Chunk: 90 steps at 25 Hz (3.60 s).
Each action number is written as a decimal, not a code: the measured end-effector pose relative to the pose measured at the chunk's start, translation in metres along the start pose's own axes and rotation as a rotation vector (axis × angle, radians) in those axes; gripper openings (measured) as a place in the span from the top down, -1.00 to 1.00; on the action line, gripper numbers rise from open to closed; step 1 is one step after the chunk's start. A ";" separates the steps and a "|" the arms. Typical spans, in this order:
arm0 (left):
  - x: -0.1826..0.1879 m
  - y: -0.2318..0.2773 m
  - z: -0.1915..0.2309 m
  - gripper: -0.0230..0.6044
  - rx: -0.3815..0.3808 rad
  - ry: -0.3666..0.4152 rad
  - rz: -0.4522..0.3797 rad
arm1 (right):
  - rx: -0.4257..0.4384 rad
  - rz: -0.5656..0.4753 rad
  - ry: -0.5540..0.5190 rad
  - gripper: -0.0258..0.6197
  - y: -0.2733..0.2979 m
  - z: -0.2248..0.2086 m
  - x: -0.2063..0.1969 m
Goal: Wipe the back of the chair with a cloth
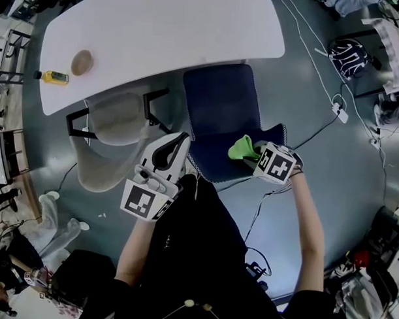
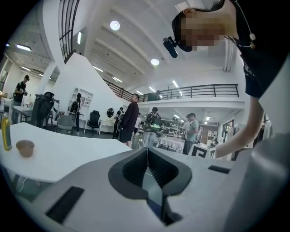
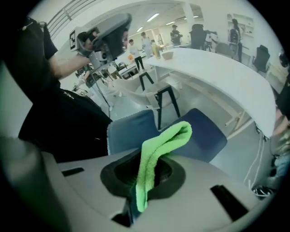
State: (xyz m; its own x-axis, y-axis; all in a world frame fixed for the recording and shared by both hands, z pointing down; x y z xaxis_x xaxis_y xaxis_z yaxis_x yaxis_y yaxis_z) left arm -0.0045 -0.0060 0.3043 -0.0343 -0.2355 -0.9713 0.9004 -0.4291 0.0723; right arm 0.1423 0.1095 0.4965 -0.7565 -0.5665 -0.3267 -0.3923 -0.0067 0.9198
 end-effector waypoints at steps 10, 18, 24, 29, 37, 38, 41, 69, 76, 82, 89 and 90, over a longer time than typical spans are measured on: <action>-0.032 0.017 -0.008 0.88 -0.013 -0.053 0.025 | -0.302 0.411 -0.021 0.86 0.026 -0.141 -0.121; -0.067 0.064 -0.014 0.59 -0.070 -0.056 0.093 | -0.123 0.547 -0.064 0.86 0.055 -0.119 -0.157; -0.070 0.068 -0.026 0.60 -0.085 -0.035 0.106 | -0.070 0.547 -0.117 0.86 0.049 -0.087 -0.149; -0.072 0.061 -0.030 0.60 -0.073 -0.008 0.138 | 0.021 0.500 -0.067 0.86 0.037 -0.057 -0.135; -0.062 0.049 -0.027 0.60 -0.040 0.000 0.127 | 0.034 0.443 0.002 0.87 0.019 -0.026 -0.116; -0.060 0.047 -0.026 0.60 -0.034 0.004 0.124 | 0.018 0.436 -0.015 0.87 0.018 -0.025 -0.111; -0.050 0.037 -0.023 0.60 -0.006 0.016 0.106 | 0.008 0.448 -0.029 0.87 0.014 -0.014 -0.098; 0.004 -0.045 0.012 0.60 0.090 0.025 -0.004 | 0.203 0.254 -0.035 0.86 0.055 0.098 0.067; 0.016 -0.050 0.007 0.60 0.080 0.001 -0.031 | 0.084 -0.158 0.262 0.86 0.034 0.086 0.134; 0.021 -0.048 0.002 0.60 0.044 -0.025 -0.042 | -0.111 -0.494 0.467 0.86 -0.017 0.056 0.159; 0.040 -0.037 -0.011 0.60 -0.015 -0.047 -0.064 | -0.401 -0.959 0.517 0.86 -0.116 0.036 0.176; 0.044 -0.035 -0.013 0.60 -0.024 -0.057 -0.066 | -0.444 -1.001 0.515 0.86 -0.129 0.035 0.176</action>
State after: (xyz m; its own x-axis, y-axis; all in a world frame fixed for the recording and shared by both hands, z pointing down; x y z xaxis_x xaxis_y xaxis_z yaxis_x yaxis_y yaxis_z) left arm -0.0318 0.0096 0.2560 -0.1181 -0.2571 -0.9592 0.9055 -0.4242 0.0022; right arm 0.0414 0.0399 0.3124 0.1156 -0.4099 -0.9048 -0.3949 -0.8548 0.3368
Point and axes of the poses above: the fingertips, and each gripper's own axes: y forward along the fingers, z to its left, x out of its top, the point moved 1 cm from there along -y, backward along the fingers, and after that the axes turned 8 degrees about -x, right-handed, at the moved point
